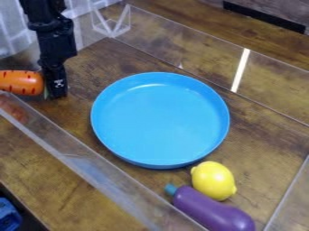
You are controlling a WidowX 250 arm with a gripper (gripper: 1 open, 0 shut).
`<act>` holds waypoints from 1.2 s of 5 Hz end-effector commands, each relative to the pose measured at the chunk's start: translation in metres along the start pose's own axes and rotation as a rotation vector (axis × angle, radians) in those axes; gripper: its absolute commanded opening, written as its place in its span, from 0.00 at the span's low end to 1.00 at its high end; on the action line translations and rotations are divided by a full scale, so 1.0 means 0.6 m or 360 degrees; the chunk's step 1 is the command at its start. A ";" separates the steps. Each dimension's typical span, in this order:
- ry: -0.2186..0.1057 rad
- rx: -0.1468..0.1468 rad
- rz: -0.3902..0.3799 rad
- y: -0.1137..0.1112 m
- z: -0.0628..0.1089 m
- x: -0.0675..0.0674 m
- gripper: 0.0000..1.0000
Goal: Remove the carrot from the blue tray and put it on the table
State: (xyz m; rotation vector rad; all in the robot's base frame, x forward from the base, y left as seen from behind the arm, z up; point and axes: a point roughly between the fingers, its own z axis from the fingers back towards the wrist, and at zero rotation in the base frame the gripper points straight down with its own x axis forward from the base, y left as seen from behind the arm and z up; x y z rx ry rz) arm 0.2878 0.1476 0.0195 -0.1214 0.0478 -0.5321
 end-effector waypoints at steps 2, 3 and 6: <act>-0.0053 0.0025 0.0051 0.027 0.012 -0.021 1.00; -0.0079 0.0014 0.0074 0.043 0.016 -0.029 1.00; -0.0155 -0.0023 0.0121 0.058 0.022 -0.048 1.00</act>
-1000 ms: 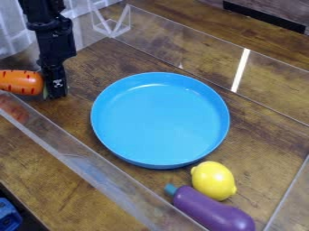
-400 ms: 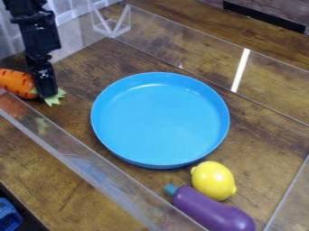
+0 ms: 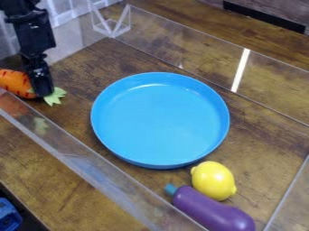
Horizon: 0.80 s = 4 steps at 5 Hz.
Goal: Remove the carrot from the blue tray and put it on the table
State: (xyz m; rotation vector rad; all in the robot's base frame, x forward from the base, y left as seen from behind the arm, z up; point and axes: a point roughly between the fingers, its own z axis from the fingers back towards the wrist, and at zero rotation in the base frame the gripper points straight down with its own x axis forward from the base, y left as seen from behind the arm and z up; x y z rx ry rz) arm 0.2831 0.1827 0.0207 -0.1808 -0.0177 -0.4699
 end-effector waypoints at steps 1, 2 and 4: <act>-0.0045 0.0032 0.0040 0.017 0.016 -0.017 1.00; -0.0066 0.0009 0.0055 0.016 0.015 -0.021 1.00; -0.0112 -0.0054 0.0093 0.015 0.013 -0.026 1.00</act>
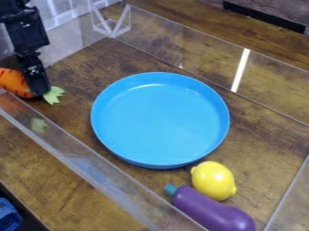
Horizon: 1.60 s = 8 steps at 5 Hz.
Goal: Remove the carrot from the blue tray and put it on the table
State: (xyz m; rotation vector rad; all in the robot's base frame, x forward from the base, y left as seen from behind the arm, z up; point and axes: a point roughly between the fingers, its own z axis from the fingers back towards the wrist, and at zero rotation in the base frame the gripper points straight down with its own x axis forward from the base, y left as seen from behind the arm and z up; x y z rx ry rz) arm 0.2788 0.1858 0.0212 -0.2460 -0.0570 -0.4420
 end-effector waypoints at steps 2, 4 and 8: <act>-0.0082 -0.0037 0.0098 0.012 0.019 -0.022 1.00; -0.0134 -0.0097 0.0139 0.013 0.028 -0.024 1.00; -0.0200 -0.0190 0.0219 0.009 0.047 -0.022 0.00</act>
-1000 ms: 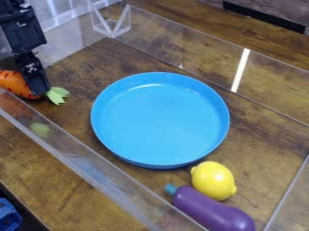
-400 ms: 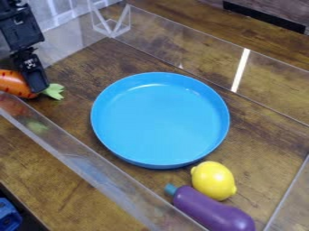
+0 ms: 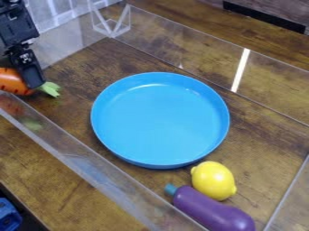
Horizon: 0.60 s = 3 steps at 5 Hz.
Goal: Remove the carrot from the blue tray and put it on the table
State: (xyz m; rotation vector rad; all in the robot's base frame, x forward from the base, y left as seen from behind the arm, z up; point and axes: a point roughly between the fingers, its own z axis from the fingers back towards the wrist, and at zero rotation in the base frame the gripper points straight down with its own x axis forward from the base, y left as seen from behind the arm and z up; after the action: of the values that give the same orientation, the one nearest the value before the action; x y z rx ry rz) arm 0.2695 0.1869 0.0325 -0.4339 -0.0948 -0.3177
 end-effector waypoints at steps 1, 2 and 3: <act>-0.0072 0.0061 0.0044 0.012 0.036 -0.003 0.00; -0.0078 0.0044 0.0063 0.010 0.041 -0.004 0.00; -0.0081 0.0032 0.0080 0.008 0.043 -0.005 0.00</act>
State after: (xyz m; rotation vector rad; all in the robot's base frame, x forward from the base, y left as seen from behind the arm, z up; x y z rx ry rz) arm 0.2682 0.1862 0.0386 -0.4707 -0.0911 -0.2811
